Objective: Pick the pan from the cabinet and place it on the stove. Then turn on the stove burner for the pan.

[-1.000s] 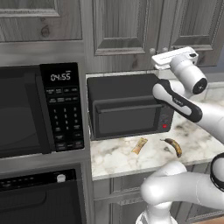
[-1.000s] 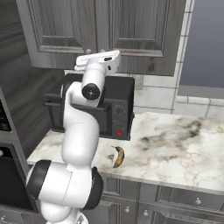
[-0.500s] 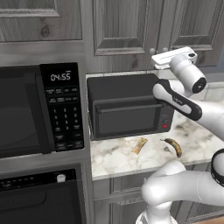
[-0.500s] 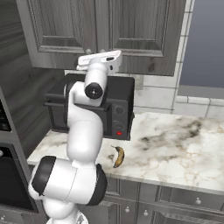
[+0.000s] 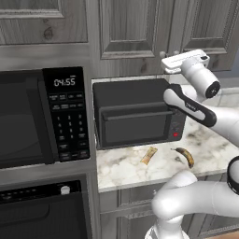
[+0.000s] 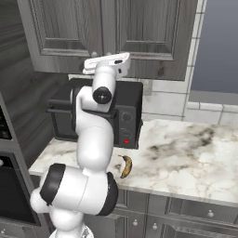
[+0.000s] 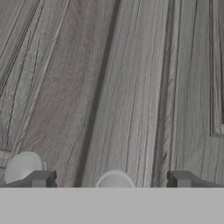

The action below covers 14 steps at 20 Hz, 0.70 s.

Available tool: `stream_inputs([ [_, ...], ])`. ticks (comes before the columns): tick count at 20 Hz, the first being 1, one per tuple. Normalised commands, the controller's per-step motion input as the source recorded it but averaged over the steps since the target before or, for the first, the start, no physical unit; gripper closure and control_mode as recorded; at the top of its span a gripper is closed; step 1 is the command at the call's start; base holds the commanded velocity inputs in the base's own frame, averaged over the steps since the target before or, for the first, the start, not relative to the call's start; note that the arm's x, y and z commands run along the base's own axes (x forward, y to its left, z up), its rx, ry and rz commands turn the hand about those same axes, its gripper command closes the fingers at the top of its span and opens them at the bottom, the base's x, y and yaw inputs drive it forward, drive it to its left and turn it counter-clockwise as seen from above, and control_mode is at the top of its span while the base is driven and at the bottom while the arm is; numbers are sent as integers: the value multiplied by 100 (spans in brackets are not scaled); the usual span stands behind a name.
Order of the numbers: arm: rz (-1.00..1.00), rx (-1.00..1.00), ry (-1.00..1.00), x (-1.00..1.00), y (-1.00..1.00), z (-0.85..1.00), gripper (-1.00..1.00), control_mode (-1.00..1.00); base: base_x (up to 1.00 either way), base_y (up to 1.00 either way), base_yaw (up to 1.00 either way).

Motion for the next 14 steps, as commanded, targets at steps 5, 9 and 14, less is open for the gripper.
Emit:
stream_inputs([
  [5, 2, 0, 0, 14, 0, -8, -100, -100, 0, 0, 0],
  [9, 2, 0, 0, 14, 0, -10, -100, -100, 0, 0, 0],
  [14, 1, 0, 0, 15, 0, -14, -100, -100, 0, 0, 0],
])
